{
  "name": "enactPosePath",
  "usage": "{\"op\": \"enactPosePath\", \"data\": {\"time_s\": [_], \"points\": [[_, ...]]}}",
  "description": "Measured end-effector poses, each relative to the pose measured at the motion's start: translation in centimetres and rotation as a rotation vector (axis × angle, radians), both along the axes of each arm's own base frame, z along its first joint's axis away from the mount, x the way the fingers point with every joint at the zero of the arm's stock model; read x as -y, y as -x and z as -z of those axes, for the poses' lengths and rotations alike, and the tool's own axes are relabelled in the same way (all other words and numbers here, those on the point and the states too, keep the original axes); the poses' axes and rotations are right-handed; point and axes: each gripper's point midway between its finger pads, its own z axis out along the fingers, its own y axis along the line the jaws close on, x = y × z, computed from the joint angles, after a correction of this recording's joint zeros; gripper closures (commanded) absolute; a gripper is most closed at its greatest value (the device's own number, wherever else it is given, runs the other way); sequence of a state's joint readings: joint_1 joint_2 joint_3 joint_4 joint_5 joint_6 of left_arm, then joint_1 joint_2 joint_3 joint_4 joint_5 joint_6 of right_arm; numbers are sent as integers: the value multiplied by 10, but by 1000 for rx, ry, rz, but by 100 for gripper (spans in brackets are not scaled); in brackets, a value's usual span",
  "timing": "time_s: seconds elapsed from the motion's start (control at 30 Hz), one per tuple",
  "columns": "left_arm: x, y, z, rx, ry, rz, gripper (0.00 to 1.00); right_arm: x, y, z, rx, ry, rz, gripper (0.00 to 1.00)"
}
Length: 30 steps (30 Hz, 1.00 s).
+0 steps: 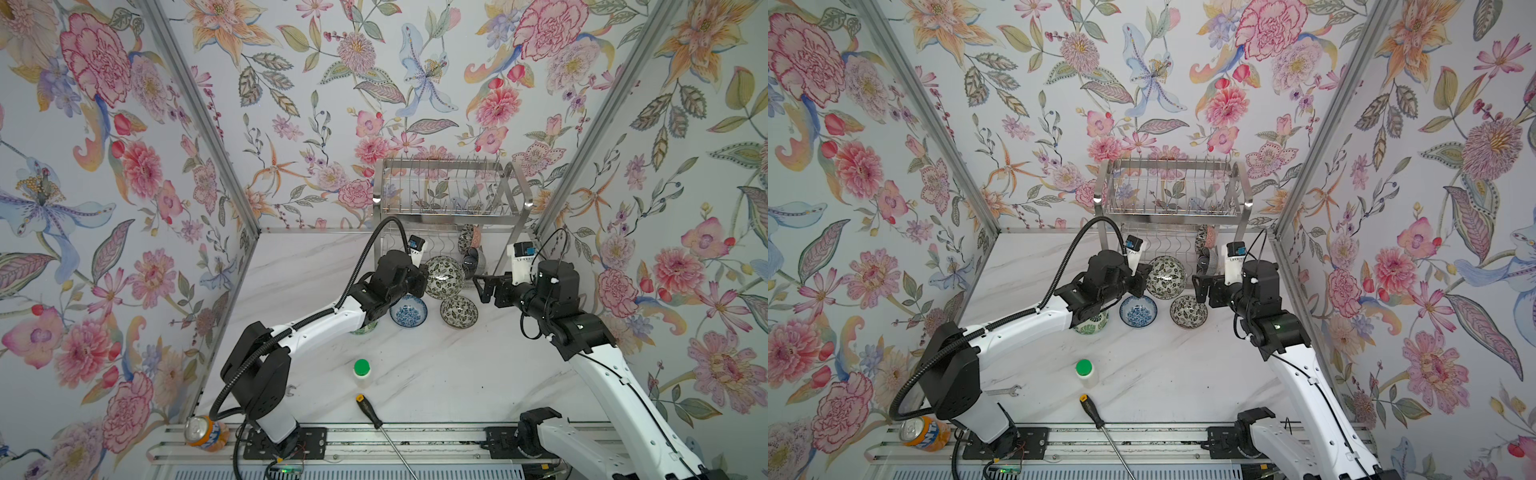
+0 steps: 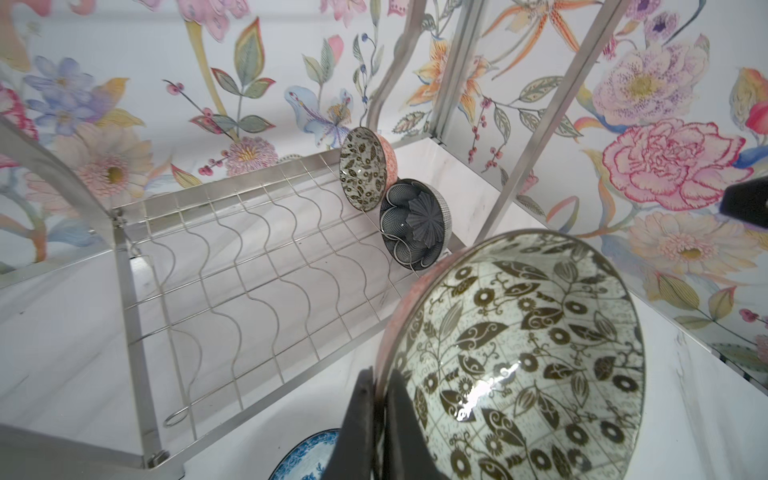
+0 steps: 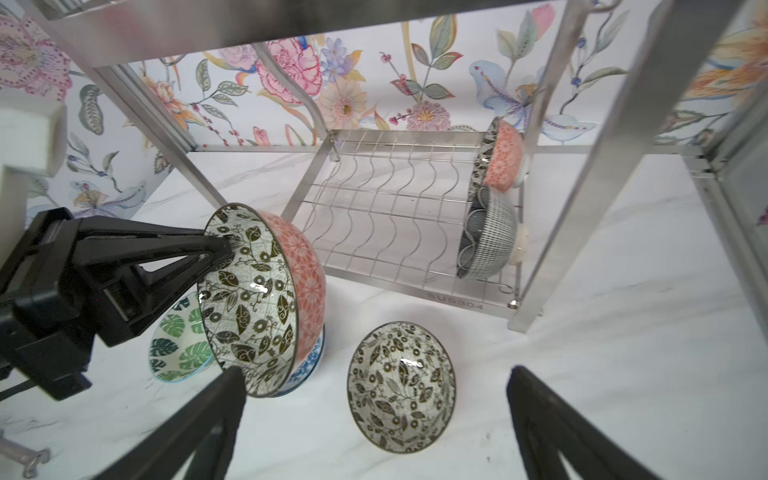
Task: Load the bowls into the dish rack
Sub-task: 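Hold the bowl up with left gripper while right gripper closes on its rim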
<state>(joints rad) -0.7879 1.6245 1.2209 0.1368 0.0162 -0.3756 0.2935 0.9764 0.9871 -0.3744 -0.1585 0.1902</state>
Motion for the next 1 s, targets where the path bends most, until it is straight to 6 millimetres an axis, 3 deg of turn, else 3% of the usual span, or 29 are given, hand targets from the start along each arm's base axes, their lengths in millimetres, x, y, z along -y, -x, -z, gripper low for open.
{"op": "enactPosePath", "data": {"time_s": [0.17,0.3,0.53,0.67,0.9,1.0], "points": [[-30,3,-21,69,45,-91,100,-43,-8,13,-35,-41,-75,1],[-44,2,-37,114,93,-136,100,-58,-19,25,-67,-62,-66,0],[-49,0,-34,119,104,-158,100,-81,-36,25,-65,-93,-51,8],[-49,0,-35,127,115,-158,100,-87,-45,25,-64,-116,-28,20],[-50,-1,-35,130,128,-161,100,-93,-55,22,-62,-137,-2,50],[-50,-1,-35,132,133,-158,100,-100,-57,21,-57,-143,-11,54]]}}
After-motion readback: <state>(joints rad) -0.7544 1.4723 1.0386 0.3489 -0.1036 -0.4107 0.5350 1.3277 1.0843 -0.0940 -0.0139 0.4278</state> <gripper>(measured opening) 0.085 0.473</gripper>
